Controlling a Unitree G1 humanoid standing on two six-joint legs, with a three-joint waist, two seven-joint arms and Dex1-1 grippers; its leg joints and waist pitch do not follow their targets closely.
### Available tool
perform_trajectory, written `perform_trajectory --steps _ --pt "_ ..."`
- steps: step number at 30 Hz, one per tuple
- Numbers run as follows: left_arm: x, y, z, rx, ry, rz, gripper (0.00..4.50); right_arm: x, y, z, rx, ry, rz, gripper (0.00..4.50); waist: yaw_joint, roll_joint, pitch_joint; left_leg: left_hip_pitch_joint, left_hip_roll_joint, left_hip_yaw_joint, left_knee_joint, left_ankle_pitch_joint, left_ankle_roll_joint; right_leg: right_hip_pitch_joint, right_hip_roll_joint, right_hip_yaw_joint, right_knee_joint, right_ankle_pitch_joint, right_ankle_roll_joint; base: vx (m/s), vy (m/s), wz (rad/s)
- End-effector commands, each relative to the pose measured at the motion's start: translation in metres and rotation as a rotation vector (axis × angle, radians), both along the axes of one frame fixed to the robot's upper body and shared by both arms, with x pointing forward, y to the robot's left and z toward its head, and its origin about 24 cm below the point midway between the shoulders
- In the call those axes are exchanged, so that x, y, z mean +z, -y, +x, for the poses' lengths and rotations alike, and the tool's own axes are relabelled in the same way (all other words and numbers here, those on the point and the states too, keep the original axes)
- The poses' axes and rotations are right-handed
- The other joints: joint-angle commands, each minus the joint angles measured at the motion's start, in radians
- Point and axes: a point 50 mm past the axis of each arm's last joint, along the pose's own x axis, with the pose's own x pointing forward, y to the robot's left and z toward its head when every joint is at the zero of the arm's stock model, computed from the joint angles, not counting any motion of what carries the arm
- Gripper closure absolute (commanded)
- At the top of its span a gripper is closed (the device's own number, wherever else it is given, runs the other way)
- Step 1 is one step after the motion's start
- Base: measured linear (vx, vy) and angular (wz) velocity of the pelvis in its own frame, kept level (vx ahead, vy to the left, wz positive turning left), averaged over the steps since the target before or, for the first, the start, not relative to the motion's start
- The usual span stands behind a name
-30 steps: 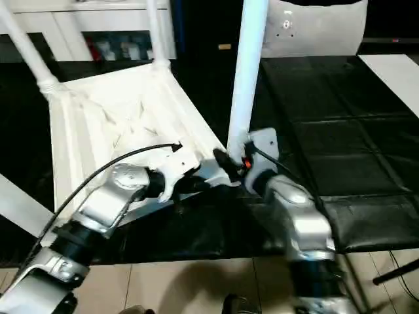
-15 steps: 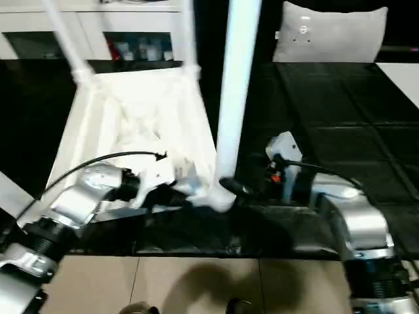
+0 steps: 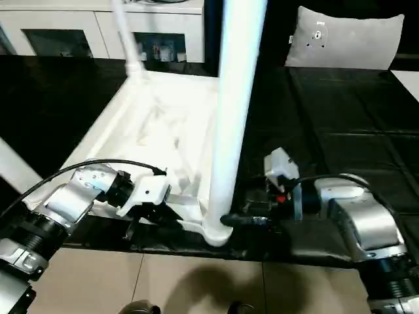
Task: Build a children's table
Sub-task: Rotate leg to tighten
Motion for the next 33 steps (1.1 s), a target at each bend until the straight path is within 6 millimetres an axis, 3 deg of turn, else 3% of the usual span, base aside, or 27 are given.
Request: perform_trajectory --steps 1,8,18,19,21,24,25,27,28,29,30,31,32,33 --pt "0.008 0.009 -0.001 -0.090 0.023 -0.003 4.50 0.000 -0.003 0.003 0.023 0.002 -0.011 0.85 -0.009 -0.019 -0.081 0.002 0.017 0.010 -0.069 -0.124 0.097 0.076 -0.046 0.052 -0.074 -0.430 -0.100 0.000 0.000 0.00" --pt "0.008 0.007 0.001 -0.093 0.027 0.000 4.50 -0.004 -0.007 0.002 0.071 -0.039 -0.007 1.44 -0.009 -0.021 -0.082 -0.002 0.016 0.010 -0.068 -0.110 0.105 0.077 -0.043 0.052 -0.070 -0.406 -0.102 0.000 0.000 0.00" --pt "0.007 0.004 0.003 -0.041 0.020 -0.014 4.50 -0.004 -0.016 -0.003 0.106 -0.094 0.047 2.33 -0.011 -0.024 -0.077 0.001 0.016 0.009 -0.071 -0.130 0.093 0.075 -0.044 0.051 -0.078 -0.452 -0.081 0.000 0.000 0.00" --pt "0.006 0.005 0.004 -0.005 0.010 -0.030 4.50 -0.005 -0.019 -0.005 0.086 -0.100 0.066 2.33 -0.011 -0.018 -0.077 0.002 0.017 0.008 -0.071 -0.130 0.092 0.075 -0.045 0.051 -0.077 -0.450 -0.083 0.000 0.000 0.00" --pt "0.006 0.008 0.006 0.046 0.001 -0.056 4.50 -0.007 -0.023 -0.006 0.046 -0.102 0.090 2.46 -0.012 -0.021 -0.076 0.001 0.017 0.009 -0.072 -0.132 0.088 0.075 -0.044 0.050 -0.079 -0.452 -0.082 0.000 0.000 0.00" --pt "0.006 0.012 0.009 0.117 -0.004 -0.076 4.50 -0.011 -0.028 -0.002 -0.047 -0.096 0.091 2.49 -0.018 -0.019 -0.073 0.001 0.012 0.008 -0.074 -0.149 0.075 0.076 -0.042 0.046 -0.085 -0.482 -0.067 0.000 0.000 0.00" --pt "0.005 0.015 0.011 0.172 -0.007 -0.090 4.50 -0.015 -0.033 0.003 -0.143 -0.075 0.080 2.50 -0.025 -0.015 -0.066 0.003 0.012 0.008 -0.075 -0.172 0.066 0.072 -0.041 0.044 -0.092 -0.510 -0.060 0.000 0.000 0.00" --pt "0.004 0.024 0.014 0.267 -0.014 -0.109 4.50 -0.021 -0.040 0.016 -0.337 -0.058 0.091 2.52 -0.042 -0.014 -0.056 0.014 0.002 0.007 -0.071 -0.238 0.038 0.066 -0.041 0.025 -0.113 -0.624 -0.024 0.000 0.000 0.00" --pt "0.003 0.031 0.017 0.332 -0.011 -0.127 4.50 -0.024 -0.043 0.023 -0.436 -0.054 0.091 2.52 -0.063 -0.020 -0.053 0.007 -0.007 0.001 -0.064 -0.275 0.020 0.075 -0.038 0.003 -0.128 -0.695 0.032 0.000 0.000 0.00" --pt "0.003 0.034 0.017 0.349 -0.009 -0.135 4.50 -0.025 -0.044 0.024 -0.459 -0.051 0.087 2.53 -0.082 -0.008 -0.054 0.021 -0.004 -0.005 -0.060 -0.312 0.020 0.077 -0.039 -0.020 -0.151 -0.721 0.067 0.000 0.000 0.00" --pt "0.004 0.037 0.019 0.371 -0.007 -0.145 4.50 -0.026 -0.045 0.026 -0.490 -0.048 0.082 2.54 -0.108 0.001 -0.055 0.018 0.005 -0.013 -0.062 -0.342 0.031 0.093 -0.039 -0.038 -0.160 -0.688 0.080 -0.011 0.052 -0.09" --pt "0.005 0.047 0.021 0.427 0.000 -0.170 4.50 -0.028 -0.049 0.030 -0.568 -0.037 0.069 2.54 -0.119 0.005 -0.058 0.010 0.018 -0.022 -0.071 -0.355 0.035 0.106 -0.043 -0.037 -0.152 -0.642 0.074 0.000 0.000 0.00" --pt "0.007 0.057 0.023 0.468 0.006 -0.196 4.50 -0.030 -0.053 0.034 -0.640 -0.022 0.050 2.55 -0.134 0.018 -0.049 -0.010 0.056 -0.044 -0.102 -0.442 0.041 0.127 -0.038 -0.033 -0.119 -0.576 0.065 0.000 0.000 0.00" --pt "0.007 0.057 0.023 0.468 0.006 -0.196 4.50 -0.030 -0.053 0.034 -0.640 -0.022 0.050 2.57 -0.136 0.024 -0.050 -0.010 0.080 -0.057 -0.120 -0.507 0.039 0.138 -0.041 -0.016 -0.076 -0.507 0.049 0.000 0.000 0.00"
